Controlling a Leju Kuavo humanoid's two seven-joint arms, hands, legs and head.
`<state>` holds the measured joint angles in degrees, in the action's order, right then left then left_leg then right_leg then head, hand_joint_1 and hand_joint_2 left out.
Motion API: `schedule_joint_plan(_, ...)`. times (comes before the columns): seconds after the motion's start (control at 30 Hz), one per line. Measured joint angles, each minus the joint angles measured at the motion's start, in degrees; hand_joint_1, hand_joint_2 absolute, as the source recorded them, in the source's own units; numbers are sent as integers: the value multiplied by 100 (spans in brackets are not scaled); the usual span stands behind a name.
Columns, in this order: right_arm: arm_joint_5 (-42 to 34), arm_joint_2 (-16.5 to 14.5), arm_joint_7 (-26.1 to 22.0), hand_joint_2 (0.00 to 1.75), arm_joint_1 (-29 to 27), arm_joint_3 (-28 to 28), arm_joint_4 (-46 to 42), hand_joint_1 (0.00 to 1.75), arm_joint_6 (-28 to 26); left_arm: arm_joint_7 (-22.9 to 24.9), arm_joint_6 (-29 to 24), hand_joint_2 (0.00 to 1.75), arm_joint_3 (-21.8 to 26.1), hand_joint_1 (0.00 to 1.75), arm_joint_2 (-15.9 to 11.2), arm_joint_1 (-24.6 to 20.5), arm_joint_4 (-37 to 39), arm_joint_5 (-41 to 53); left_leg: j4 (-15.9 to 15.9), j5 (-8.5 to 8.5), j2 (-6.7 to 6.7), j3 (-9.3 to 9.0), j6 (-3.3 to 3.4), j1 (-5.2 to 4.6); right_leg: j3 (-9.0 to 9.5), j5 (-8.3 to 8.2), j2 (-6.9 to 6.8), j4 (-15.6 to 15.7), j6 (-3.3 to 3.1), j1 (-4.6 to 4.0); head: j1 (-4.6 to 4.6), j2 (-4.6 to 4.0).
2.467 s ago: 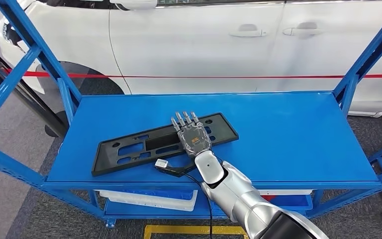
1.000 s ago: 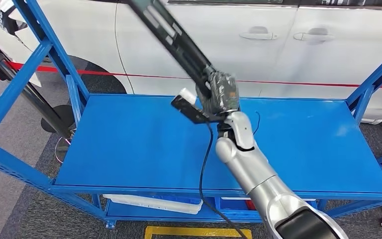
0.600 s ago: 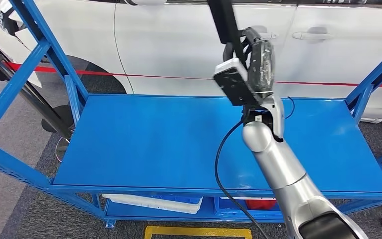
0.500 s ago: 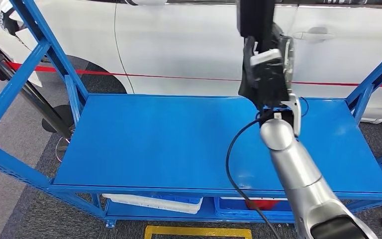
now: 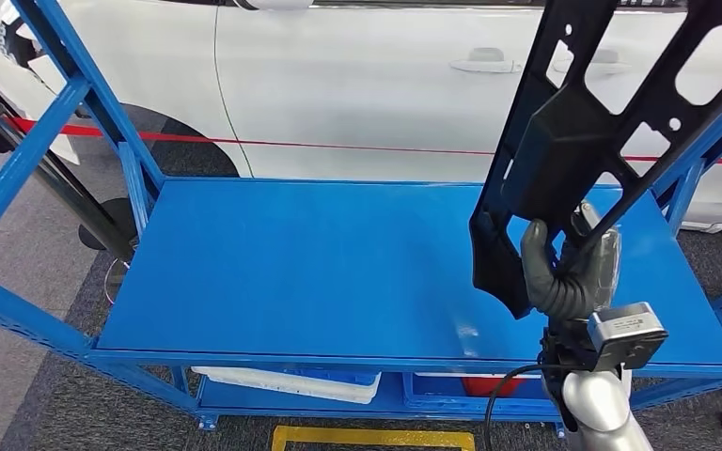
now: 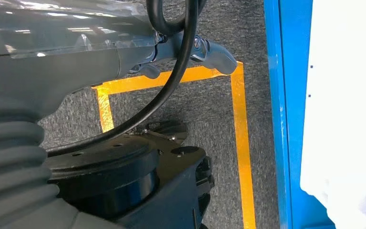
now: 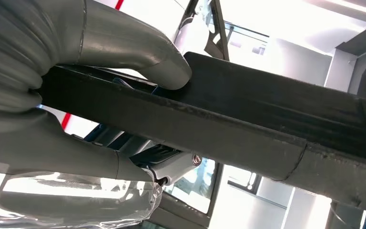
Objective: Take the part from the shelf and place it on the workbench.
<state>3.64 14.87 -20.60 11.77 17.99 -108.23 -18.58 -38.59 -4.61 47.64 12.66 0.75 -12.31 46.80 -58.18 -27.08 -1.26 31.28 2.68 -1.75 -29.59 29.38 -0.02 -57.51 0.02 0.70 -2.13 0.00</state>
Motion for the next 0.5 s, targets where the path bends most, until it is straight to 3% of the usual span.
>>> schedule_joint_plan(0.33,8,66,-69,175,-401,3,-204,175,89,310,-64,175,205,0,0,-7,0,-1,1,1,2,-6,-1,8,7,0,1,-2,0,-6,2,0)
schedule_joint_plan(0.5,194,66,-330,175,-632,133,-274,175,92,750,-535,175,256,0,0,-16,0,150,1,1,2,-3,-1,8,6,0,1,-2,0,-6,1,0)
